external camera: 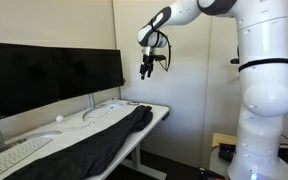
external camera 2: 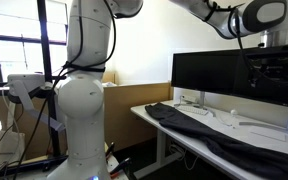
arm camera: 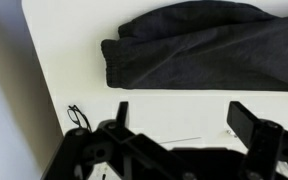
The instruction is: Fold the trousers in half from right to left.
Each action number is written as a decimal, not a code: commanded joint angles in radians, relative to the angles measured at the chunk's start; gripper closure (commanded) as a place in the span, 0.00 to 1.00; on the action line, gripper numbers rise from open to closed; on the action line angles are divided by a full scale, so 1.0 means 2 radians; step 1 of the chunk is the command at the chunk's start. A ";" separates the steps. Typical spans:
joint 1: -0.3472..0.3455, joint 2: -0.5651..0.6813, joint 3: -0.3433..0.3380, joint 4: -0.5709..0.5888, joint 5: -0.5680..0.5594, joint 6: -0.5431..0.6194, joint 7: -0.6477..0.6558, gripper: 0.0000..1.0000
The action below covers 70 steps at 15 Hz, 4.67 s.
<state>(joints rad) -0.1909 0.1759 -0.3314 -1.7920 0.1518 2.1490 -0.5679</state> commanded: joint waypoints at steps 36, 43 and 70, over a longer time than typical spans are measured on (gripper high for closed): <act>-0.155 0.353 0.097 0.337 -0.011 -0.158 0.034 0.00; -0.151 0.402 0.095 0.382 0.004 -0.145 0.041 0.00; -0.124 0.429 0.099 0.403 0.007 -0.174 0.092 0.93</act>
<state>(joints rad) -0.4492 1.0866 -0.1354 -0.9168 0.1504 1.8005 -0.4206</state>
